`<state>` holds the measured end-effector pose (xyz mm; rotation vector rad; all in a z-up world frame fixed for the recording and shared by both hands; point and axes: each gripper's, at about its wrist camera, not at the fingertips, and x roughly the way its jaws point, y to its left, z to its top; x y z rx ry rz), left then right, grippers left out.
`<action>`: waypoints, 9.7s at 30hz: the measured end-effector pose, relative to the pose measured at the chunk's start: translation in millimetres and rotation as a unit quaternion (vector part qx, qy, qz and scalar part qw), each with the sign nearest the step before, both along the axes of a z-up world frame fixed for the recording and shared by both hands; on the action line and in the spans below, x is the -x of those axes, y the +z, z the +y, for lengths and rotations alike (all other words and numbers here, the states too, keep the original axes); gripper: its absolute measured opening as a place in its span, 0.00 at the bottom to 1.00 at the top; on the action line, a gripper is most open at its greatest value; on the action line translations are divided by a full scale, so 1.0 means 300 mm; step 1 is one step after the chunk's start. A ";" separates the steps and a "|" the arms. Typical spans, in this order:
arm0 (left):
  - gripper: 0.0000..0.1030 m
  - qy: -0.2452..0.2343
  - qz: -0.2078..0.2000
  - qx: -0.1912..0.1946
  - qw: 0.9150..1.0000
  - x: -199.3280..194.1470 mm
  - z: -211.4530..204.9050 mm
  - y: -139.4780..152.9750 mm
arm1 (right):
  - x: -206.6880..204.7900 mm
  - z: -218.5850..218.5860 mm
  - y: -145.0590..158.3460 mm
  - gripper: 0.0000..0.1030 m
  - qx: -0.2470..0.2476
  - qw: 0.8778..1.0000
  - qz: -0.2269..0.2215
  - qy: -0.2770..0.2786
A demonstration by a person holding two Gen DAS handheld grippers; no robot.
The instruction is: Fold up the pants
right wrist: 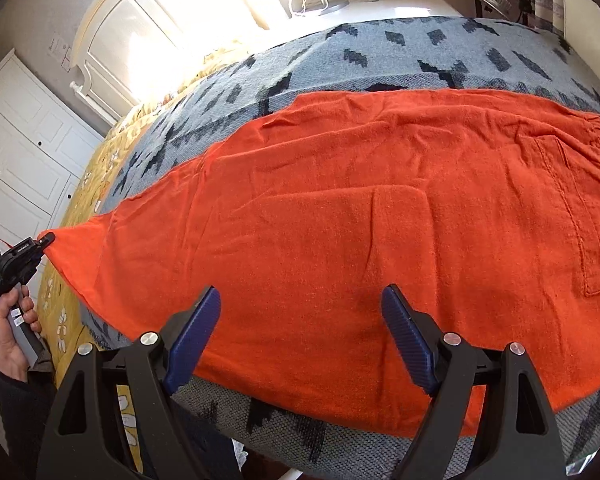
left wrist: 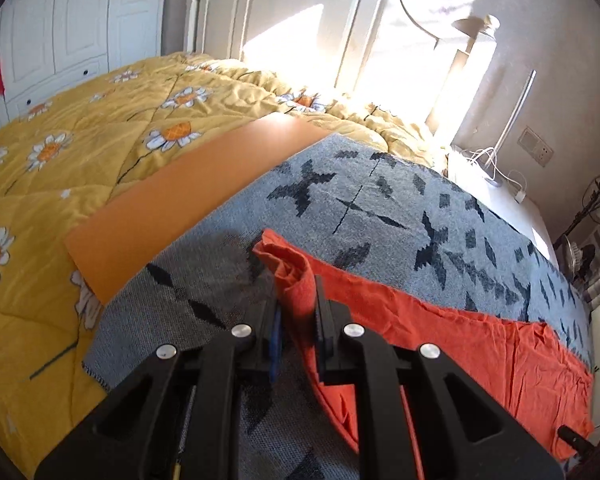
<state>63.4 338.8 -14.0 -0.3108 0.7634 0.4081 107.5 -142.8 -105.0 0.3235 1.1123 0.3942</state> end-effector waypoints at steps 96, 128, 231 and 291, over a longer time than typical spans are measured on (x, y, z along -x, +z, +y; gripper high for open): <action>0.36 -0.204 0.008 -0.052 0.978 0.117 -0.594 -0.256 | 0.078 0.281 0.114 0.77 0.090 0.979 -0.172 0.056; 0.37 -0.255 0.126 -0.168 0.944 -0.626 -0.535 -0.353 | 0.116 0.315 -0.084 0.82 0.156 0.976 -0.119 0.097; 0.33 -0.048 -0.032 0.417 0.907 0.147 -0.372 -0.478 | 0.089 0.157 -0.050 0.84 0.190 0.977 -0.085 0.040; 0.09 -0.426 -0.122 -0.323 0.836 0.200 -1.970 -0.337 | -0.415 -0.383 -0.010 0.21 0.025 0.989 0.073 0.128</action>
